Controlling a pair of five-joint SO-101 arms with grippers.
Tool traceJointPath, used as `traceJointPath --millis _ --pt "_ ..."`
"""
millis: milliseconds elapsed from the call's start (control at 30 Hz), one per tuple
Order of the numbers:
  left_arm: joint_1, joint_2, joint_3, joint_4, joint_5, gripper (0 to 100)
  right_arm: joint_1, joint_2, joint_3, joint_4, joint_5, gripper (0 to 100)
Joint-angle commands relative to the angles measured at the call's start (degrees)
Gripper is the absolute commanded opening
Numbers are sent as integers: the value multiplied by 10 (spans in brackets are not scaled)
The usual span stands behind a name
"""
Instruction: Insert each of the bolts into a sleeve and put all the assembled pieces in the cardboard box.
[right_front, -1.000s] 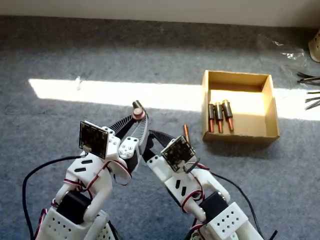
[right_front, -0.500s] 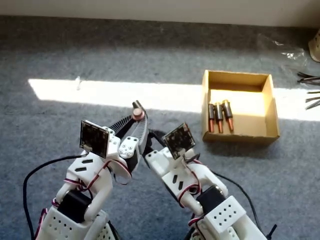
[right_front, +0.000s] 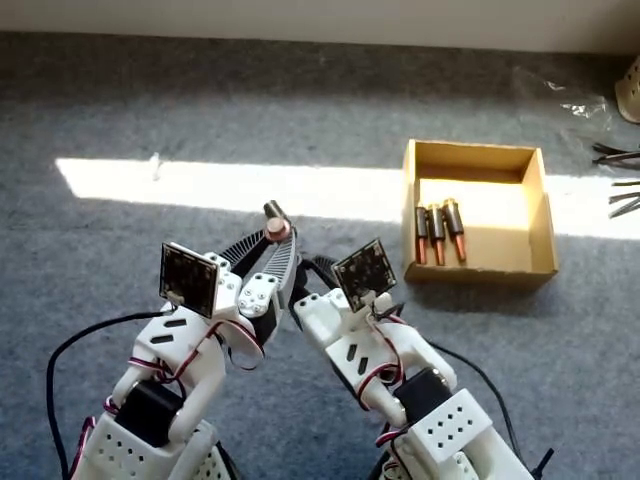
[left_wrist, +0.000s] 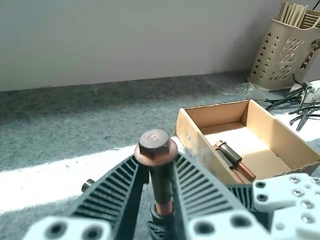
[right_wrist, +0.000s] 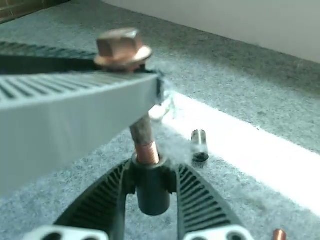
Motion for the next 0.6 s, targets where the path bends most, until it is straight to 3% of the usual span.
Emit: traceJointPath --millis 0,567 --pt "-25 8 0 -3 8 4 20 -3 -64 -7 31 4" --pt "-51 12 1 -3 8 4 0 -3 -86 -5 47 4"
